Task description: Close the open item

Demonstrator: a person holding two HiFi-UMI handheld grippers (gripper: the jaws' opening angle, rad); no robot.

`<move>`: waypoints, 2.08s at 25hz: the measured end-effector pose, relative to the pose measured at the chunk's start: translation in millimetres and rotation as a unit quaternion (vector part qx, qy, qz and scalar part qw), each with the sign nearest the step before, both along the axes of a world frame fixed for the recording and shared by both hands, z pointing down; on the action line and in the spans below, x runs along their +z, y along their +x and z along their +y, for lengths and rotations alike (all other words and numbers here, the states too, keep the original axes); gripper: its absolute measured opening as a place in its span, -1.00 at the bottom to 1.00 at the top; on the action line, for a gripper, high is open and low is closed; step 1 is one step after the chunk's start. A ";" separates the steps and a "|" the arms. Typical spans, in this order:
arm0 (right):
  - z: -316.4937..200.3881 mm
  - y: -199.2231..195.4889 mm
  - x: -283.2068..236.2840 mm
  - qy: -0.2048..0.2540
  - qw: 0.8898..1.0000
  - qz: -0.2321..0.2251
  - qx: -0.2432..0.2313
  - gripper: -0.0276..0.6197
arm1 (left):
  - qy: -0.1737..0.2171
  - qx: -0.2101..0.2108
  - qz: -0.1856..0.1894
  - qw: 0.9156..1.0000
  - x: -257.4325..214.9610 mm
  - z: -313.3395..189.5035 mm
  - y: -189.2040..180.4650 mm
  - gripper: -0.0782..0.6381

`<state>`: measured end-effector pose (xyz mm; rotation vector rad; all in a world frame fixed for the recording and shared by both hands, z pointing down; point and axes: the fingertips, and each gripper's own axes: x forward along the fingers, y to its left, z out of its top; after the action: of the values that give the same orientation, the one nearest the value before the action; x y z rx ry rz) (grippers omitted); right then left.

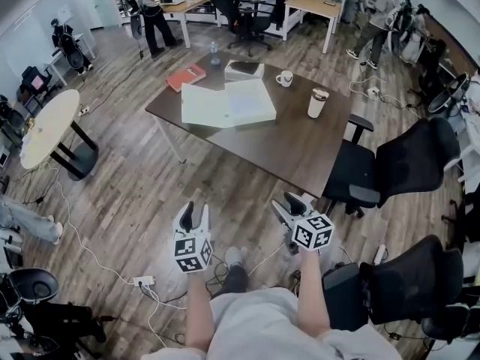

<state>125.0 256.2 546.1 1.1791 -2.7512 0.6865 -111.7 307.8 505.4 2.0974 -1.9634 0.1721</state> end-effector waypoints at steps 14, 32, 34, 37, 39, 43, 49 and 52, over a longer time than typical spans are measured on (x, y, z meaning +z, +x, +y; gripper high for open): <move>-140.0 -50.4 -11.9 0.006 0.999 0.014 0.032 0.03 | 0.003 0.040 0.025 0.999 -3.0 -154.1 -67.2 -0.29; -217.1 -97.5 9.1 -0.021 0.998 0.018 0.065 0.08 | -0.028 0.044 0.059 0.997 38.0 -221.8 -144.9 -0.20; -230.8 -108.8 4.4 -0.017 0.998 0.015 0.056 0.08 | -0.027 0.037 0.060 0.997 37.8 -227.2 -151.6 -0.20; -250.5 -129.4 -5.7 -0.004 0.999 0.002 0.041 0.08 | -0.016 0.032 0.057 0.998 29.9 -237.3 -161.4 -0.20; -261.9 -142.3 -4.7 0.000 1.000 0.003 0.026 0.08 | -0.012 0.025 0.054 0.998 28.0 -244.7 -169.5 -0.20; -289.6 -154.3 0.5 -0.001 1.000 0.005 0.011 0.08 | -0.008 0.001 0.053 0.999 27.9 -264.6 -194.3 -0.20; -345.4 -144.3 -6.5 0.006 1.000 -0.006 0.021 0.08 | -0.001 -0.013 0.046 0.999 18.5 -311.8 -203.7 -0.20; -377.7 -137.4 -1.8 0.005 1.000 -0.011 0.024 0.08 | 0.001 -0.005 0.040 0.999 18.5 -343.8 -194.2 -0.20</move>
<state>-12.4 -121.5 544.2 1.2494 -2.7554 0.6959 -306.0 -36.0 523.9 2.0623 -1.9297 0.0826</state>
